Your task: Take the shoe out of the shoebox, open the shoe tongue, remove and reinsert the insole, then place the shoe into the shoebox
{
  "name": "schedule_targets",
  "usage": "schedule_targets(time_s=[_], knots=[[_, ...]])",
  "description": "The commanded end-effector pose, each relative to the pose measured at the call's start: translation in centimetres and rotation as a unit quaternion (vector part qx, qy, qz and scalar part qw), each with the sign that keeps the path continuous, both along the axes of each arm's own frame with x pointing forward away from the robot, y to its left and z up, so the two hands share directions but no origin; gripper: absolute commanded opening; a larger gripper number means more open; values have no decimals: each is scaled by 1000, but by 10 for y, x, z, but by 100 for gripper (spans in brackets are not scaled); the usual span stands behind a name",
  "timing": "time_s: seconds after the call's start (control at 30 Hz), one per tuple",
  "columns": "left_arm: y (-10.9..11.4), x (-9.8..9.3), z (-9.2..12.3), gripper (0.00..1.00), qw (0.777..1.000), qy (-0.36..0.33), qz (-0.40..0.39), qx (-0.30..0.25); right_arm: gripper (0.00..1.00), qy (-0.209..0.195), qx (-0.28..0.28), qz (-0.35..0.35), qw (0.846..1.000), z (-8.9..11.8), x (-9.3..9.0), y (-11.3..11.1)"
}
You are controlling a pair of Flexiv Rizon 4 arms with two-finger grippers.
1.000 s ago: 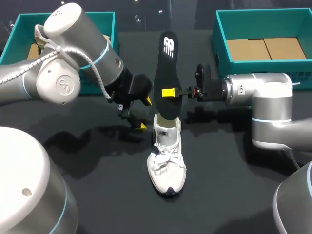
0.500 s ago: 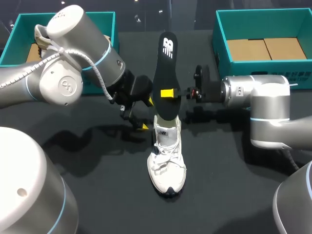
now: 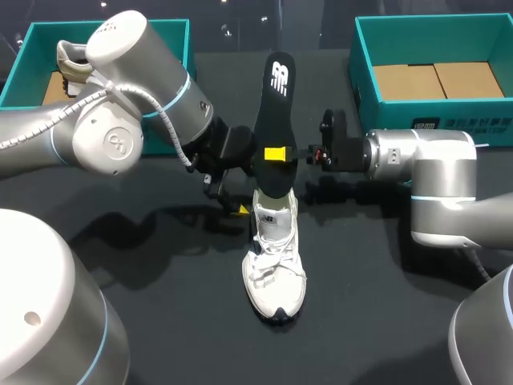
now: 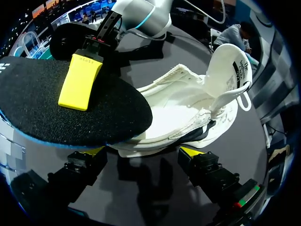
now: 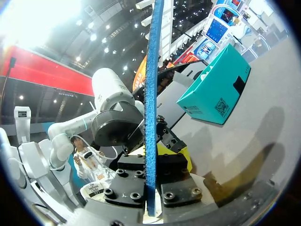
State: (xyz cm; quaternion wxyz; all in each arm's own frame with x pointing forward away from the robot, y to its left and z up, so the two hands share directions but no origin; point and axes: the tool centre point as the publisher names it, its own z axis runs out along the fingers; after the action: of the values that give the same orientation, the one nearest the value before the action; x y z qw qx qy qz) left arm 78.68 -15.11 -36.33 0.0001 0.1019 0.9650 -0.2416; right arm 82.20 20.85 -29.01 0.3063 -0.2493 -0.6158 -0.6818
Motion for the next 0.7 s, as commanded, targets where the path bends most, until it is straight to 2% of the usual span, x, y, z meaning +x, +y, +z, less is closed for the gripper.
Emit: schedule_targets(time_s=[0.03, 0.7], knots=[[-3, -1, -3, 100, 1000, -2, 0, 0, 0, -6, 8, -6, 1000, -1, -2, -1], [-5, -3, -5, 100, 1000, 3, 1, 0, 0, -28, 11, -18, 999, 5, 2, 2]])
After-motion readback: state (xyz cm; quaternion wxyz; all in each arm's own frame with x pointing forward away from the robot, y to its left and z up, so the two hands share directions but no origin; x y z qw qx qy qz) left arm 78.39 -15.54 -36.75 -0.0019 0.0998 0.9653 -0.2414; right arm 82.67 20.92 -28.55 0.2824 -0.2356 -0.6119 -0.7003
